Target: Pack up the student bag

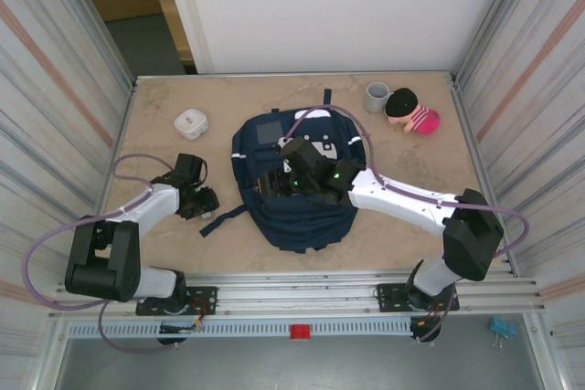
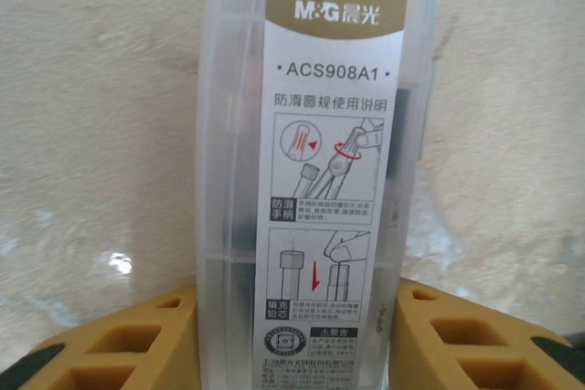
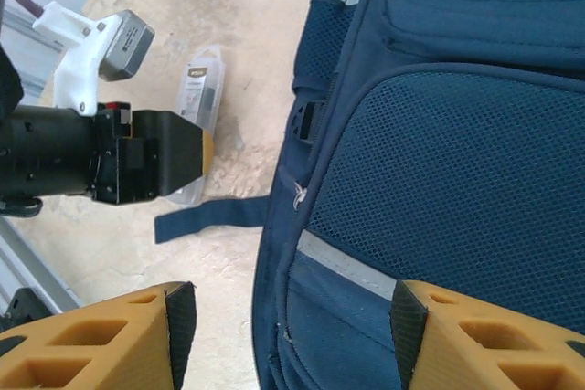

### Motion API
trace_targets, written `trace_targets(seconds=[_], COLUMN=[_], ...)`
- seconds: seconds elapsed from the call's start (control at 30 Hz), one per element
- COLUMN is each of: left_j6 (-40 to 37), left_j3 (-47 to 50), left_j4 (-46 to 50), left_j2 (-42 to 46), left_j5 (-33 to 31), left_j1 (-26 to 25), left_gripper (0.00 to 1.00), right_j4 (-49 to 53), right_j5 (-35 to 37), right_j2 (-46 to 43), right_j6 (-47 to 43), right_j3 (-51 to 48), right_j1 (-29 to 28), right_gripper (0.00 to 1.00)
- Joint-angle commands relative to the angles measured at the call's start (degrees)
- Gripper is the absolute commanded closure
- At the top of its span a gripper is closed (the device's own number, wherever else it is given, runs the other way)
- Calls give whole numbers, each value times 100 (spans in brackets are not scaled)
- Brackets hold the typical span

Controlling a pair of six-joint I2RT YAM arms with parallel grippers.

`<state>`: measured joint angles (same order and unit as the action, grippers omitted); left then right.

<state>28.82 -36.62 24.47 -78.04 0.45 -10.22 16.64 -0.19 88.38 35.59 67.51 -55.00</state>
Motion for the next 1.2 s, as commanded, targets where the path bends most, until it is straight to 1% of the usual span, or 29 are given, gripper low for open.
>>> trace_targets(seconds=[0.0, 0.13, 0.23, 0.4, 0.57, 0.67, 0.77, 0.83, 0.93, 1.03, 1.17], left_j6=[106, 131, 139, 126, 265, 408, 492, 575, 705, 804, 988], left_j3=[86, 92, 105, -63, -290, -329, -440, -508, -564, -618, -675], left_j4=[-271, -199, -46, 320, 489, 347, 265, 177, -70, -302, -520], left_j2=[3, 142, 472, 1005, 1447, 1642, 1643, 1636, 1708, 1733, 1801], left_j5=[283, 280, 119, 126, 460, 744, 995, 1192, 1402, 1623, 1896], left_j1=[-52, -192, -355, -478, -516, -577, -684, -742, -809, -815, -855], left_gripper=[60, 61, 61, 62, 62, 63, 63, 63, 63, 64, 64], right_j4=[-19, 23, 53, -117, -725, -1014, -1197, -1413, -1910, -2123, -2492], right_j5=[206, 231, 316, 441, 549, 585, 968, 1249, 1226, 1179, 1398], right_j2=[-207, -272, -374, -675, -1037, -1129, -1163, -1198, -1194, -1134, -1218], right_j6=[62, 52, 62, 81, 282, 393, 428, 422, 347, 182, -17], right_j3=[-17, 26, -37, -300, -994, -1313, -1578, -1699, -1833, -1802, -1978], right_j1=[8, -19, -77, -182, -325, -430, -731, -914, -969, -1024, -1174], right_gripper=[40, 40, 40, 40, 40, 40, 40, 40, 40, 40, 40])
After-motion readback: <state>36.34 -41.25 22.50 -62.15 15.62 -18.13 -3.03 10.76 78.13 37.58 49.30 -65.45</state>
